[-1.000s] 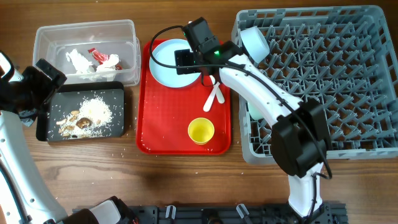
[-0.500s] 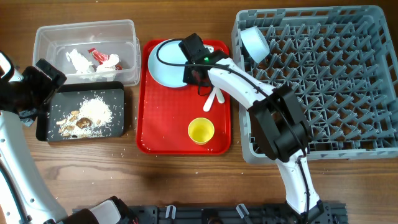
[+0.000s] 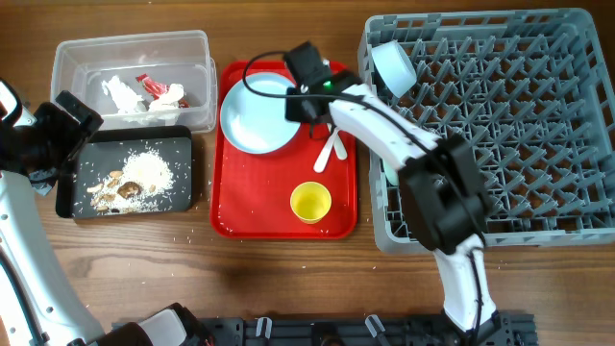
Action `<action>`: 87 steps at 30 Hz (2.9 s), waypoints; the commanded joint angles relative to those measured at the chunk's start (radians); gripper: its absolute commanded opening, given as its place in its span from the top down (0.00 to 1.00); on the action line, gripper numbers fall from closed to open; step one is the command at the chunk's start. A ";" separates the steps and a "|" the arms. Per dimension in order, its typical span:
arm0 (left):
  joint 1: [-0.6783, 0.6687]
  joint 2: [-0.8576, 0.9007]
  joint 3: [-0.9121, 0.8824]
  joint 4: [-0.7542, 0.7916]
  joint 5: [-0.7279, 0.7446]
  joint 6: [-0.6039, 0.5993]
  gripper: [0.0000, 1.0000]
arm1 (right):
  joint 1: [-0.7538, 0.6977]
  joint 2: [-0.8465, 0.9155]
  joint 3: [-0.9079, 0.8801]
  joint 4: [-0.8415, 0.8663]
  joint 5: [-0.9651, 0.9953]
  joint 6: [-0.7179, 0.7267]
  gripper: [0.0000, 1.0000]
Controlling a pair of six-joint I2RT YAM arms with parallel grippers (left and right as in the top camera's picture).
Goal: Sort waste into correct bins and load items into the dishwasher rack
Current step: 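Lift the blue plate and stand it upright in the rack, then grasp the yellow cup on the red tray with the left gripper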
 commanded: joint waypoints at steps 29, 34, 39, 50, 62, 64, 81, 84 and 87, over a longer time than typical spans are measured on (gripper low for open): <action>0.002 -0.015 0.011 0.001 -0.006 -0.005 0.00 | -0.376 -0.195 0.004 0.076 0.814 -0.840 0.03; 0.002 -0.015 0.011 0.002 -0.006 -0.005 0.00 | -0.372 -0.380 0.006 -0.009 0.478 -0.785 0.00; 0.002 -0.015 0.011 0.002 -0.006 -0.005 0.00 | -0.372 -0.546 0.006 -0.113 -0.145 -0.673 0.00; 0.002 -0.015 0.011 0.036 0.045 -0.033 0.00 | -0.373 -0.547 0.006 -0.151 -0.252 -0.566 0.00; -0.498 0.094 -0.068 0.043 0.144 0.032 0.04 | -0.373 -0.548 0.006 -0.190 -0.243 -0.570 0.00; -0.645 0.179 -0.077 0.058 0.126 0.032 0.05 | -0.373 -0.548 0.006 -0.212 -0.237 -0.570 0.00; -0.975 0.570 -0.077 0.034 0.121 -0.058 0.32 | -0.373 -0.547 0.006 -0.241 -0.187 -0.569 0.00; -0.924 0.466 -0.077 -0.003 0.208 0.007 0.35 | -0.373 -0.547 0.006 -0.241 -0.187 -0.569 0.00; -0.933 0.382 -0.079 -0.062 0.197 0.032 0.34 | -0.373 -0.547 0.006 -0.241 -0.187 -0.570 0.00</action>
